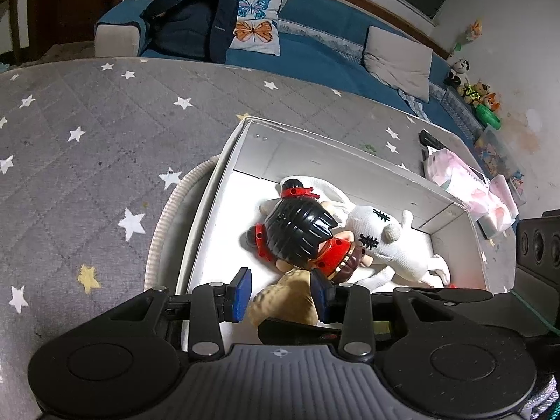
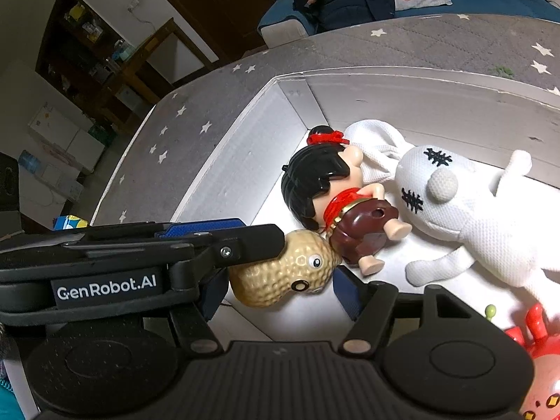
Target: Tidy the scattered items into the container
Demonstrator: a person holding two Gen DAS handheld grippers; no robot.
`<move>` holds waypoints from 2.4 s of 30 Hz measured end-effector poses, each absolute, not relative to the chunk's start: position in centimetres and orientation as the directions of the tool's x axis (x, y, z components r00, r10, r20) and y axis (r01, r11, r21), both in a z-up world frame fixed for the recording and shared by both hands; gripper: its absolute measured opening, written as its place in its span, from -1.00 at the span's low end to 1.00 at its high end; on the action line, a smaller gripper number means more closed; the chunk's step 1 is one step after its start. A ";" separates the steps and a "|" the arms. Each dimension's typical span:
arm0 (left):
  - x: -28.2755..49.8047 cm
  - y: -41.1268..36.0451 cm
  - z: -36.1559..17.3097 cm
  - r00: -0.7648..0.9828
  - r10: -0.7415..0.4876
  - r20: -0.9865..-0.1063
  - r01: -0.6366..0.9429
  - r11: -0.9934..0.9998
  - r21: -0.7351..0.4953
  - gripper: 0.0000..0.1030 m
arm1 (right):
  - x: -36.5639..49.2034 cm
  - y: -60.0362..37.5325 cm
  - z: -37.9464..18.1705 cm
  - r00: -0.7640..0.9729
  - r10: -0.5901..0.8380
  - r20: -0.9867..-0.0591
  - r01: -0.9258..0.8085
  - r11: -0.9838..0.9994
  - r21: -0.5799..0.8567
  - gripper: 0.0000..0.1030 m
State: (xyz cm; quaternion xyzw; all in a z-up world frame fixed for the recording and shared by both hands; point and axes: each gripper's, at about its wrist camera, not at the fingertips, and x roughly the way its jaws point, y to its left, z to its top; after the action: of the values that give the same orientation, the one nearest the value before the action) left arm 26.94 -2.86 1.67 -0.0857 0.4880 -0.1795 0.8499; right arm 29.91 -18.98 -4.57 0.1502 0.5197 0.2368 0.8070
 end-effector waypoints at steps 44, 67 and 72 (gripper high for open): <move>19.4 -2.3 5.3 0.675 -0.279 -0.683 0.191 0.960 -0.204 -0.24 | 23.9 -19.4 -0.3 0.525 0.477 -0.705 -0.380 0.872 0.307 0.43; 9.9 -5.5 5.3 0.748 -0.236 -0.620 0.184 0.972 -0.149 -0.24 | 12.4 -21.5 2.0 0.697 0.354 -0.624 -0.391 0.917 0.084 0.69; 8.6 -5.7 4.8 0.753 -0.219 -0.621 0.173 0.976 -0.134 -0.24 | 10.7 -21.6 2.0 0.719 0.322 -0.616 -0.371 0.927 0.052 0.77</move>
State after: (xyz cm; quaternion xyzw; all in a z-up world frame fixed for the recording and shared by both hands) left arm 8.63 -5.72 4.78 -0.0342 0.3357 -0.1045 0.9355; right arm 10.73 -21.58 2.02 -0.0375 0.3252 0.1869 0.9262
